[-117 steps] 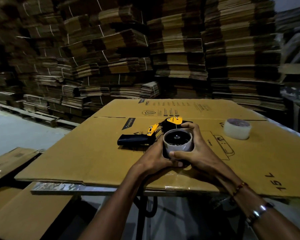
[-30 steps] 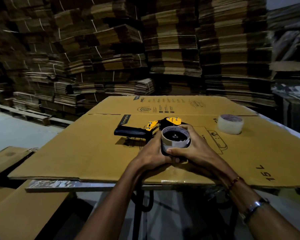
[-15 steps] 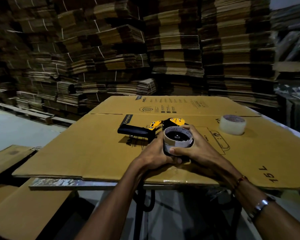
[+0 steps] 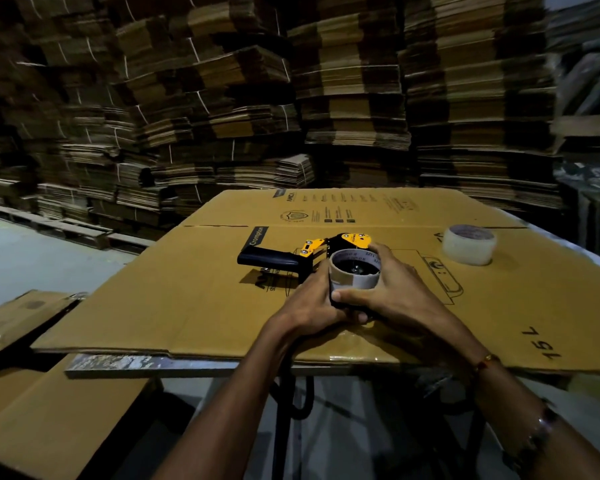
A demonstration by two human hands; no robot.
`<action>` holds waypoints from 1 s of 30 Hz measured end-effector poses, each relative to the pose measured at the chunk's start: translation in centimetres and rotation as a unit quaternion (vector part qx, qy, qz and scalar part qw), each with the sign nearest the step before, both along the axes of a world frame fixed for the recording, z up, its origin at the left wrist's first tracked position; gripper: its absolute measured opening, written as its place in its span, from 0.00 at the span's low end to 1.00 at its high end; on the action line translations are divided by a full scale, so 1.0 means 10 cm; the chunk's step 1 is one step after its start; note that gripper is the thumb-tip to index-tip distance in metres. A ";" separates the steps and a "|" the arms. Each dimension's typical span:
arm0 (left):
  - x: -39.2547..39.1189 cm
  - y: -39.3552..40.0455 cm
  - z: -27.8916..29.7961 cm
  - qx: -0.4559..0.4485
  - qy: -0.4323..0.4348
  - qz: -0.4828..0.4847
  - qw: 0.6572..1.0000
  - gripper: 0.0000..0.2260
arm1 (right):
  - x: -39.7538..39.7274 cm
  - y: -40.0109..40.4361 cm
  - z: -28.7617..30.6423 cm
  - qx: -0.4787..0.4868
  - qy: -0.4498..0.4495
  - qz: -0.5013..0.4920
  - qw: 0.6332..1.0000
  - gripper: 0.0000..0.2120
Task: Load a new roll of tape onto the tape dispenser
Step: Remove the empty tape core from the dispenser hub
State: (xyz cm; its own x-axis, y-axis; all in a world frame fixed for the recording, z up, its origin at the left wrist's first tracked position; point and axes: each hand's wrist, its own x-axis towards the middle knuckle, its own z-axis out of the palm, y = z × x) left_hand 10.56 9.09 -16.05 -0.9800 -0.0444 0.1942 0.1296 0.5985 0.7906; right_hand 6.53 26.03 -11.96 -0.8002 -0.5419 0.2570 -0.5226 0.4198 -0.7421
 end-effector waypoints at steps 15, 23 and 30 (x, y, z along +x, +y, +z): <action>-0.02 -0.02 -0.01 -0.010 0.001 -0.013 1.000 0.46 | -0.22 0.11 -0.01 -0.031 -0.071 0.075 0.994 0.38; -0.02 -0.03 -0.01 -0.010 0.000 -0.013 1.000 0.47 | -0.16 0.07 -0.05 -0.042 -0.050 0.044 0.997 0.42; -0.03 -0.03 -0.04 0.009 -0.007 0.002 1.000 0.49 | -0.02 -0.04 0.09 0.117 0.088 -0.035 0.989 0.57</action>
